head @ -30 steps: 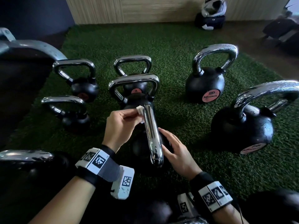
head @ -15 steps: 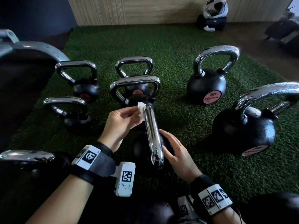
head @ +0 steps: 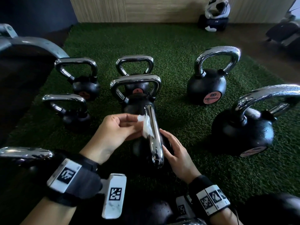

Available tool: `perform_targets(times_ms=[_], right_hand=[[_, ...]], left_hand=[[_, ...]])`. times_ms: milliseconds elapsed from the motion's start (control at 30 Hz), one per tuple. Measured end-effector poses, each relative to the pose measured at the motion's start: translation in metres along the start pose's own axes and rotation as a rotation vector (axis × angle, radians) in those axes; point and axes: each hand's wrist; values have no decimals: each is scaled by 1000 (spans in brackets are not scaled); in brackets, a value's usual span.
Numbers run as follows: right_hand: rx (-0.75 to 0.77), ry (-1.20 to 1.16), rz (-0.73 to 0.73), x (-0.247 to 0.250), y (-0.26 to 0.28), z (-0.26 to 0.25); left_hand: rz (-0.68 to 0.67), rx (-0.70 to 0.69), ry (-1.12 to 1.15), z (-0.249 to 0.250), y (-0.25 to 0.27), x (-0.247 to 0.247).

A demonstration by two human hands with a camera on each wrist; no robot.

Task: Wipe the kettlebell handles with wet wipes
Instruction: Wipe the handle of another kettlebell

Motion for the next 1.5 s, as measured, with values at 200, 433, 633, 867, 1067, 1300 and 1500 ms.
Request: perform_targets(times_ms=[200,433,633,867,1067,1300,1500], right_hand=[[7,12,1,-1,-1,1],[-12,26,-6,1,1,1],[-28,4,-16,1,1,3],[-22,32,-30,3,-1,2],[6,338,-27,32,-7,-34],[325,131,171,61,5,-126],[406,-59,2,55,5,-156]], left_hand=[[-185,-13,-239,5,27,9],[-356,-173,-520,2,45,7],[-335,-242,-590,-1,51,4],[-211,-375,-784,-30,62,1],[-151,-385,-682,-8,57,9],[-11,-398,-392,45,50,17],[-87,-392,-251,62,42,-2]])
Point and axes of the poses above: each hand's wrist, its own y-axis away from the middle knuckle, its own x-axis out of the back of the hand, z = x × y, and after that the axes turned 2 degrees about -x, right-handed
